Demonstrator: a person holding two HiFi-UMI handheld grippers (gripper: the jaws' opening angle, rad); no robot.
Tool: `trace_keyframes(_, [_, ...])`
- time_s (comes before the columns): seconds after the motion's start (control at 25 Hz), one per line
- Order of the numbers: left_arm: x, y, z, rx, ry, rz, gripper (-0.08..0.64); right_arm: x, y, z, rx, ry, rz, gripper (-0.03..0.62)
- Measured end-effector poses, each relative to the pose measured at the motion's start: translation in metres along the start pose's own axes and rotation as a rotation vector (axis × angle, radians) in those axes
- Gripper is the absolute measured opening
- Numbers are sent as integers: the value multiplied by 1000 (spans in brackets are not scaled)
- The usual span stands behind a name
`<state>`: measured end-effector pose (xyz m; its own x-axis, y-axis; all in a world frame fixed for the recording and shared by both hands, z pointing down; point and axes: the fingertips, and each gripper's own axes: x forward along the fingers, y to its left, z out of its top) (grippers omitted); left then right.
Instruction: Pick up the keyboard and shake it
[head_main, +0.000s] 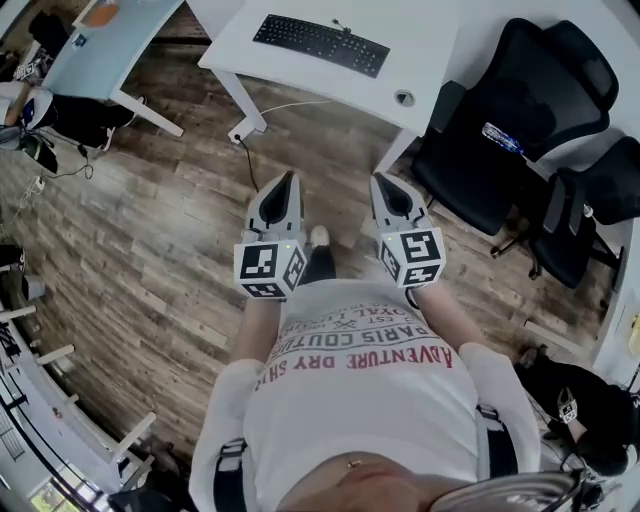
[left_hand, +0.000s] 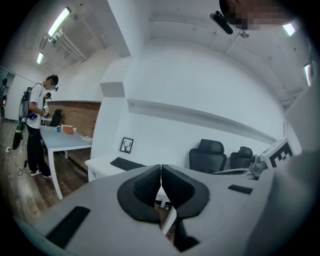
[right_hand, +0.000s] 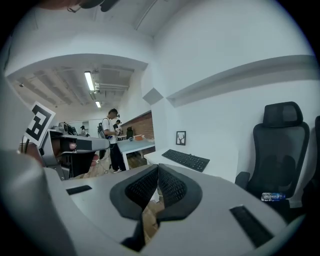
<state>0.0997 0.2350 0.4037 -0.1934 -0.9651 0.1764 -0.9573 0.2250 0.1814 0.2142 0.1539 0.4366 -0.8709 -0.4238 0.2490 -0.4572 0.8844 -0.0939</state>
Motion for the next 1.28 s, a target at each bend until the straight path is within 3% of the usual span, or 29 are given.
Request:
trace_keyframes(0.24, [81, 72, 30, 11, 16, -82, 26, 104, -11, 28, 9, -1, -60, 25])
trace_keyframes(0.6, [191, 167, 37, -2, 86, -94, 26, 237, -46, 45, 52, 38, -105, 25])
trace_keyframes(0.84, [261, 201, 39, -16, 115, -97, 26, 300, -96, 46, 80, 48, -136, 25])
trace_keyframes(1.28, [413, 235, 75, 108, 185, -212, 26, 434, -169, 51, 201, 113, -148, 25])
